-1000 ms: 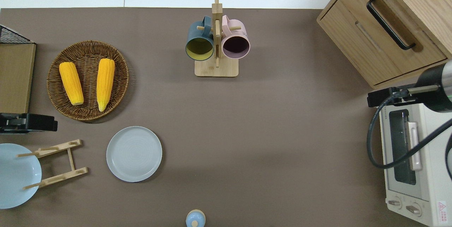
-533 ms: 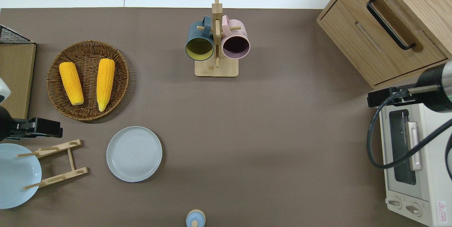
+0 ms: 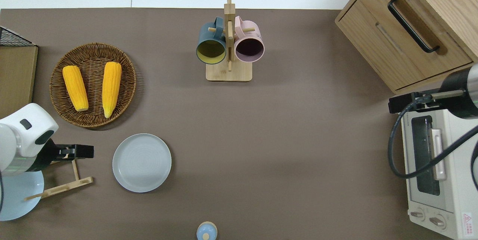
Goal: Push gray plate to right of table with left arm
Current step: 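Move the left gripper down to the edge of the light gray plate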
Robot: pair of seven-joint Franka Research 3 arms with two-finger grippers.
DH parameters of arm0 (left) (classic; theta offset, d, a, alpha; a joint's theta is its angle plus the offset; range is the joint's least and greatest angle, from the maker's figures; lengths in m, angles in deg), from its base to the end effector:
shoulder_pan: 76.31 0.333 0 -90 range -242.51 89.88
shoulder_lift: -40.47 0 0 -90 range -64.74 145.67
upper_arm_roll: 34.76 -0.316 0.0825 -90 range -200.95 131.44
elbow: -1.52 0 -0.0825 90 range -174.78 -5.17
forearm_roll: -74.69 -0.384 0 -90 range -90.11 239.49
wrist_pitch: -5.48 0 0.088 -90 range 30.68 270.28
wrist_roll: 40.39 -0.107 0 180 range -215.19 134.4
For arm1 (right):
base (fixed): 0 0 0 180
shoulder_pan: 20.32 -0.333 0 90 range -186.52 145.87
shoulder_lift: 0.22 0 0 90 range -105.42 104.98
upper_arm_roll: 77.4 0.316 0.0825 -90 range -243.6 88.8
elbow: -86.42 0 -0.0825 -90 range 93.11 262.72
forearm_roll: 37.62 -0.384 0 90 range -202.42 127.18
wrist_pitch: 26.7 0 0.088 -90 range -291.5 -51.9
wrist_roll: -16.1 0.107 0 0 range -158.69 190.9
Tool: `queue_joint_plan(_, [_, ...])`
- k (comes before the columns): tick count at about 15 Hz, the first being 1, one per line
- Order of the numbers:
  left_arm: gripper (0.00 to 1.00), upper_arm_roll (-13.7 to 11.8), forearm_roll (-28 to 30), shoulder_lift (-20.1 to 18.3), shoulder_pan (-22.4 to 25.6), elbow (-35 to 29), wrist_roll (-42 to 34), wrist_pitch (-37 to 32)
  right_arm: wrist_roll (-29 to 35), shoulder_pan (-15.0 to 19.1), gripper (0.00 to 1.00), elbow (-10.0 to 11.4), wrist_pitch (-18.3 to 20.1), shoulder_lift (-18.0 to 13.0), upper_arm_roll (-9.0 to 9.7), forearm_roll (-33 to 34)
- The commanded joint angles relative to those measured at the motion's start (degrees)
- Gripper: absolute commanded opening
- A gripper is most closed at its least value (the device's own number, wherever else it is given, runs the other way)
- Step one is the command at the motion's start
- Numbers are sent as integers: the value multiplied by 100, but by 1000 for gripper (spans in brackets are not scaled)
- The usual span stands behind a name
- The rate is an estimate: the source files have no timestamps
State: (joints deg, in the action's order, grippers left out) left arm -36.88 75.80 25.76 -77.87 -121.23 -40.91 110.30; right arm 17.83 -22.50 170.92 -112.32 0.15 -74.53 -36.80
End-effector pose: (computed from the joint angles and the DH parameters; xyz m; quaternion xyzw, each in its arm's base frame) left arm 0.4721 0.0041 0.5073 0.9995 0.0024 -0.0281 0.0142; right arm 0.5470 0.0466 0.6591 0.9996 0.0284 0.0069 0.0066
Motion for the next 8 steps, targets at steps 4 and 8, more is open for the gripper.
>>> queue_joint_plan(4, [987,-78,-31,-313,-126,-1793,-63,1794,-6,16,983,-30,71,-20,-6,-126])
queue_joint_plan(8, [985,-87,-22,-156,-73,-2427,-238,2481,-6,16,983,-30,71,-20,-6,-126])
